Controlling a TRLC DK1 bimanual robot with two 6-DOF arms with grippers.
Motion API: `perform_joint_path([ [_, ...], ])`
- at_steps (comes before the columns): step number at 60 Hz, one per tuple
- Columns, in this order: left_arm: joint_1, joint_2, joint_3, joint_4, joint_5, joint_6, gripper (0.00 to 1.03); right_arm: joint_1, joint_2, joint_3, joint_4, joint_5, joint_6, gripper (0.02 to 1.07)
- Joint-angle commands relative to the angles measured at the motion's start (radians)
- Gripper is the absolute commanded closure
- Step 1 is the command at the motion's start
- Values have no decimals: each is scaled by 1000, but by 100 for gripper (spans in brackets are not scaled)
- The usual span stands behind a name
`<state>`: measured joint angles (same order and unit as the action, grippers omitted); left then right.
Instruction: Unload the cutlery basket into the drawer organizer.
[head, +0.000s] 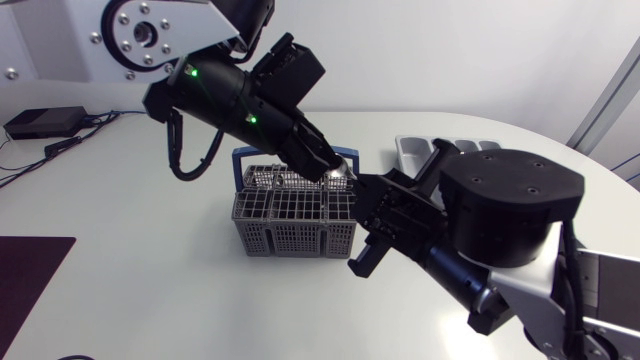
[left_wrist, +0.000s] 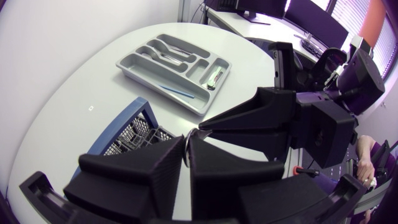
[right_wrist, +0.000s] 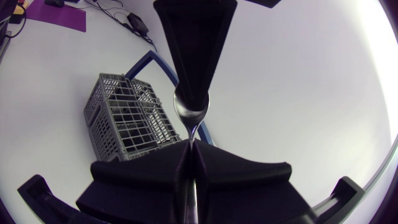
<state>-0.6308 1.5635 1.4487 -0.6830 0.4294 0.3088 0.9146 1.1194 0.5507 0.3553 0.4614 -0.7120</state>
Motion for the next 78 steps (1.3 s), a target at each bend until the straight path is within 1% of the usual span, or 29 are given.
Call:
perform_joint_path([
  [1,-4,18,49,-4,-1,-34,46,12,-4,-14,-18,3,-23,101],
  [2,-3,17,52,-4,-1,-37,41,12,-6,-15,-19,2,-23,101],
  [7,2,9,58,-4,0,-46,25,15,-17,-25,-26,-1,-20,101],
  [10,5,-2,58,-1,0,-50,18,17,-32,-32,-42,-9,-15,101],
  [15,17,-23,56,13,0,-56,11,17,-69,-54,-64,-24,-15,101],
  [20,40,-49,53,23,0,-57,8,7,-130,-72,-118,-56,-10,101],
  [24,57,-71,49,23,-1,-50,8,-29,-201,-81,-199,-115,9,101],
  [32,115,-106,24,25,-3,-37,7,-197,-342,-89,-388,-325,11,101],
  [37,152,-129,-14,34,-18,-10,7,-381,-397,-84,-498,-523,-33,101],
  [39,163,-138,-34,40,-31,3,7,-454,-400,-81,-532,-593,-64,101],
  [41,174,-149,-60,48,-60,19,7,-537,-400,-80,-564,-668,-110,101],
  [44,181,-169,-100,77,-93,33,7,-643,-385,-75,-601,-757,-162,101],
  [52,217,-201,-174,100,-119,64,7,-890,-268,-60,-667,-926,-365,101],
  [59,230,-220,-231,100,-129,92,7,-1047,-95,-18,-693,-1004,-518,101],
  [66,229,-240,-292,100,-153,130,8,-1157,63,48,-740,-1060,-641,101],
  [74,229,-272,-364,115,-189,177,10,-1244,227,121,-743,-1066,-764,101],
  [78,230,-287,-398,129,-205,202,11,-1275,289,163,-766,-1066,-822,101],
])
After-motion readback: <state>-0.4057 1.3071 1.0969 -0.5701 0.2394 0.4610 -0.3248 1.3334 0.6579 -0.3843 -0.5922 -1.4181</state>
